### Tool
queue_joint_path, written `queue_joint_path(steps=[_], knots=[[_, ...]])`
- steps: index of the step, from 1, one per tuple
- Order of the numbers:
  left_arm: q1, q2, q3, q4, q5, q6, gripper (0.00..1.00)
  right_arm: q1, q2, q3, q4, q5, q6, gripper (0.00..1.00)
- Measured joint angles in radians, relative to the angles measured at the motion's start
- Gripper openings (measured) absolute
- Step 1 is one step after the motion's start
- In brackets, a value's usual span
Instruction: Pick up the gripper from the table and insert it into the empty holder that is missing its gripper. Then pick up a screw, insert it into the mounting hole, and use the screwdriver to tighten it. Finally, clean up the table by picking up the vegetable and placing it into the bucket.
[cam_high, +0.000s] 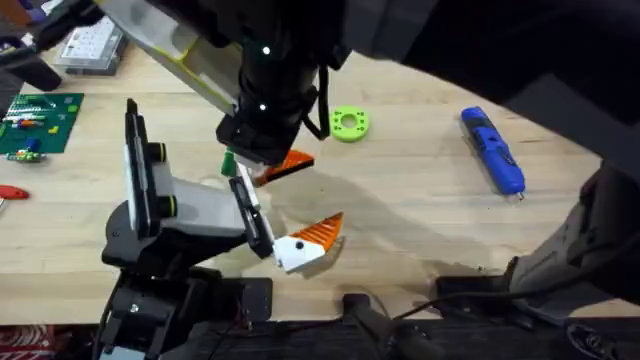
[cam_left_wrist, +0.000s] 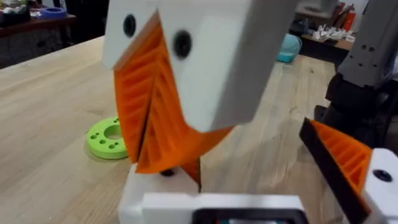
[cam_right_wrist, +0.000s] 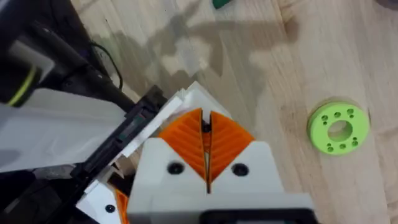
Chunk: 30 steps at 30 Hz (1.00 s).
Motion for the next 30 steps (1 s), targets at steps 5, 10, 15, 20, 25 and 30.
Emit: queue_joint_path(steps=[5,10,15,20,25,30], knots=[[0.0,0.0,0.0,0.0,0.001,-0.001,0.986,0.0,0.0,0.0,-0.019,0.0,0.0,0.005],[0.0,0.0,0.0,0.0,0.001,-0.001,0.986,0.0,0.0,0.0,-0.021,0.0,0.0,0.005],[0.0,0.0,0.0,0.0,0.001,-0.007,0.986,0.0,0.0,-0.012,-0.009,-0.003,0.0,0.004],[0.0,0.0,0.0,-0.001,0.0,-0.018,0.986,0.0,0.0,-0.017,-0.003,-0.003,0.0,0.004],[0.0,0.0,0.0,-0.001,0.001,-0.021,0.986,0.0,0.0,-0.019,-0.002,-0.003,0.0,0.004],[0.0,0.0,0.0,-0.001,0.001,-0.023,0.986,0.002,0.0,-0.019,-0.002,-0.003,0.0,0.004]])
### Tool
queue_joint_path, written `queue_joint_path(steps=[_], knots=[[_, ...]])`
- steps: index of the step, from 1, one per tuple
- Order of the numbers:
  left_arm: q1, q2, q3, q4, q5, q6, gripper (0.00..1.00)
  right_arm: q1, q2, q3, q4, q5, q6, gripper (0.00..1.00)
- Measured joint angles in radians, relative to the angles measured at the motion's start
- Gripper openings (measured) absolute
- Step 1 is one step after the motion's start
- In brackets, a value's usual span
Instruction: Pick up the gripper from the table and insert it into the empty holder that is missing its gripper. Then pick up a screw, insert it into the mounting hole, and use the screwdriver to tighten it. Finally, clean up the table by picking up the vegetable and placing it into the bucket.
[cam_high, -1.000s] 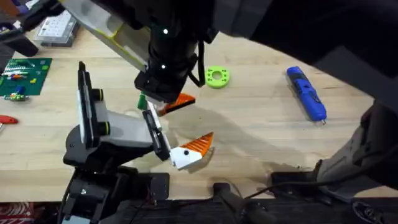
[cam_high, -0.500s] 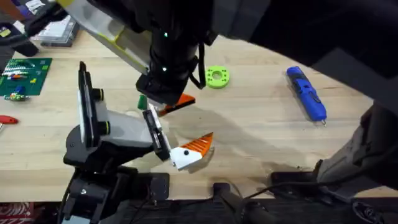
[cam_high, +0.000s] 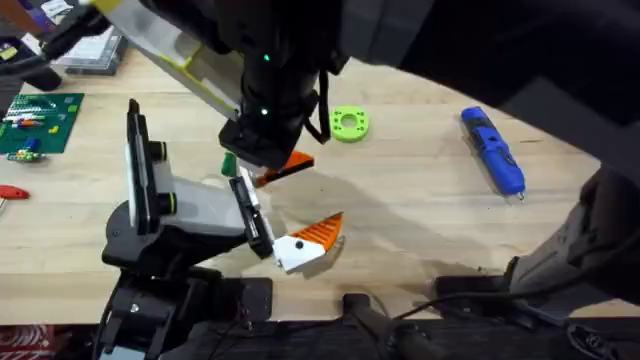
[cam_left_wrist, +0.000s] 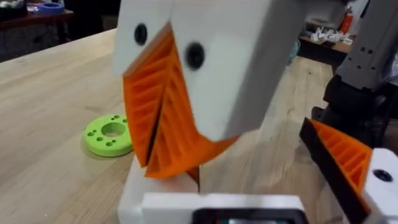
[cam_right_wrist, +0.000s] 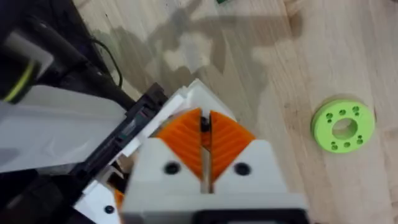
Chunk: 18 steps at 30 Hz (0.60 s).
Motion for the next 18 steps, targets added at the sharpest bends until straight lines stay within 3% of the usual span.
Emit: queue_joint_path(steps=[7,12,14,18], knots=[[0.0,0.0,0.0,0.0,0.0,0.0,0.986,0.001,0.0,-0.003,0.0,0.004,0.002,0.435],[0.001,0.0,0.0,0.0,-0.001,-0.002,0.986,-0.017,0.0,-0.003,-0.006,0.033,0.003,0.911],[0.002,0.001,0.0,0.0,-0.001,-0.004,0.986,-0.022,0.0,-0.003,-0.007,0.041,0.0,0.986],[0.002,0.001,0.0,0.0,-0.001,-0.005,0.986,-0.023,0.0,-0.003,-0.007,0.042,0.0,0.994]])
